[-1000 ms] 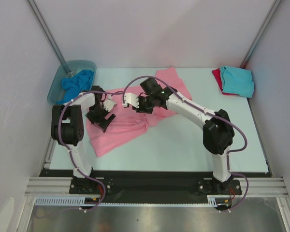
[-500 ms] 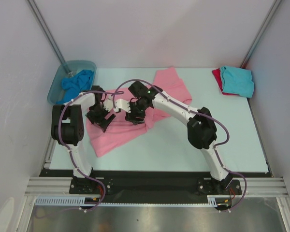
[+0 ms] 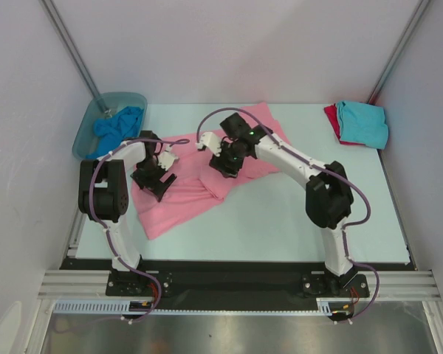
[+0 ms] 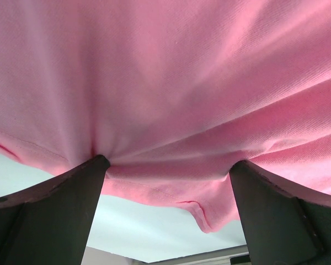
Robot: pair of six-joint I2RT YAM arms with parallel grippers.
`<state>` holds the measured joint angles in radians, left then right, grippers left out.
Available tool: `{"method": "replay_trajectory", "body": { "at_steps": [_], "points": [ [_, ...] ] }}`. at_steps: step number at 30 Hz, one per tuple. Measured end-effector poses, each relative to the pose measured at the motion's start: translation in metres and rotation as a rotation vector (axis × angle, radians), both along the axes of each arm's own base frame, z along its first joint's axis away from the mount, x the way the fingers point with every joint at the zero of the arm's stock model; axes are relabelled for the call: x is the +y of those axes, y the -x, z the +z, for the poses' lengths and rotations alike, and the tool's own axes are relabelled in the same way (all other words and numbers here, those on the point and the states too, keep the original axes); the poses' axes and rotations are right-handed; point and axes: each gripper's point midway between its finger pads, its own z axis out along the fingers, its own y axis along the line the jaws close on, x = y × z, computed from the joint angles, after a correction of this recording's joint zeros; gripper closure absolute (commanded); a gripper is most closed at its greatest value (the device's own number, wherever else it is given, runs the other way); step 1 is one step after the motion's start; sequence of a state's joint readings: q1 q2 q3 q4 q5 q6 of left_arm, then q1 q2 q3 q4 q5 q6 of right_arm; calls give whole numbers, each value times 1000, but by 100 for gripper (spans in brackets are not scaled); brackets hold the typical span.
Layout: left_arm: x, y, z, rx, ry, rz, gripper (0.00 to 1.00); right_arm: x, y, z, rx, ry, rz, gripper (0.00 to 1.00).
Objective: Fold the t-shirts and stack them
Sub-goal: Flatten the tshirt out
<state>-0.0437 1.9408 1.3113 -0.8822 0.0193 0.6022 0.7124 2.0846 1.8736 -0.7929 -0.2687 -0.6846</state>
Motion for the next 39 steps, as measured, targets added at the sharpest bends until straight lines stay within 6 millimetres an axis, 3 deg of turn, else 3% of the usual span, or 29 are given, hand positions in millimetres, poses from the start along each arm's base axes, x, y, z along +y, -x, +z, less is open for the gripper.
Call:
{"method": "replay_trajectory", "body": {
  "at_steps": [4,7,11,14,19,30,39],
  "points": [
    [0,0,0,0,-1,-1,0,-40,0,-8,51,1,-149,41],
    [0,0,0,2,-4,-2,0,-50,14,-27,65,29,-176,41],
    [0,-1,0,3,-8,-5,0,-39,51,-56,74,77,-110,41],
    [0,-1,0,7,-10,-6,0,-22,65,-58,64,70,-61,41],
    [0,-1,0,13,-14,-7,0,-6,58,-50,2,26,-46,42],
    [0,-1,0,15,-14,-7,0,10,53,-44,-63,3,-28,43],
    [1,-2,0,19,-16,-10,0,24,59,-56,-51,12,1,46]
  ]
}}
